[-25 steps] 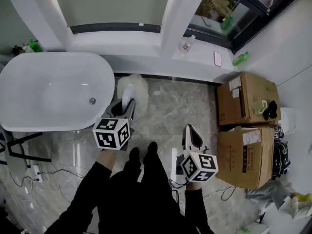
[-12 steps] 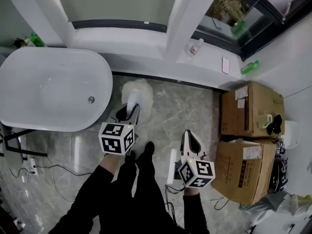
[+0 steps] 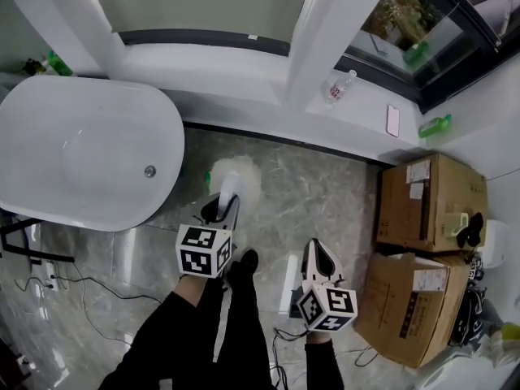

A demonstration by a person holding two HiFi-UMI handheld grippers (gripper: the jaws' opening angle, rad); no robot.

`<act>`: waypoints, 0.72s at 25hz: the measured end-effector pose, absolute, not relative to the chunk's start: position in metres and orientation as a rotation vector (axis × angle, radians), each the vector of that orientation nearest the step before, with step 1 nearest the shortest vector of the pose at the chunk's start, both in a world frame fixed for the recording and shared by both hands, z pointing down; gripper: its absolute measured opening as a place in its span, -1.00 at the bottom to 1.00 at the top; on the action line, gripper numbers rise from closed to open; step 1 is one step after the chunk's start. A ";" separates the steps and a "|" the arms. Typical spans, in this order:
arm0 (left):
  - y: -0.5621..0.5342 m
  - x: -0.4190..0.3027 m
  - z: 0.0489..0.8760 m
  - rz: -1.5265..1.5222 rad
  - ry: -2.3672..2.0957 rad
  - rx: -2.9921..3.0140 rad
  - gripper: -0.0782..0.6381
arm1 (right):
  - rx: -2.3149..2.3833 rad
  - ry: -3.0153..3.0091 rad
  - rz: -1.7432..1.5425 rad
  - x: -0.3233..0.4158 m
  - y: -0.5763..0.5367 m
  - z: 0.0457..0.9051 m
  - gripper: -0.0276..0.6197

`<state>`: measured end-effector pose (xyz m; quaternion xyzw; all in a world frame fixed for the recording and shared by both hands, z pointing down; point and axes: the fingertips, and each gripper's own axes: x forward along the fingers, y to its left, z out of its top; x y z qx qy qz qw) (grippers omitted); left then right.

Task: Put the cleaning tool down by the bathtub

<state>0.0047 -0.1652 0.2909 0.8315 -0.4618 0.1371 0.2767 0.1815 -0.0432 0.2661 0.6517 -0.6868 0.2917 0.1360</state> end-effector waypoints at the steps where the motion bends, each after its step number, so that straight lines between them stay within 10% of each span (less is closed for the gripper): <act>1: -0.166 0.005 0.301 0.374 -1.241 2.227 -0.52 | 1.884 -1.987 0.850 0.182 -0.045 0.274 -0.92; 18: -0.204 0.032 0.486 0.429 -1.242 2.241 -0.52 | 1.903 -1.950 0.817 0.218 -0.079 0.423 -0.92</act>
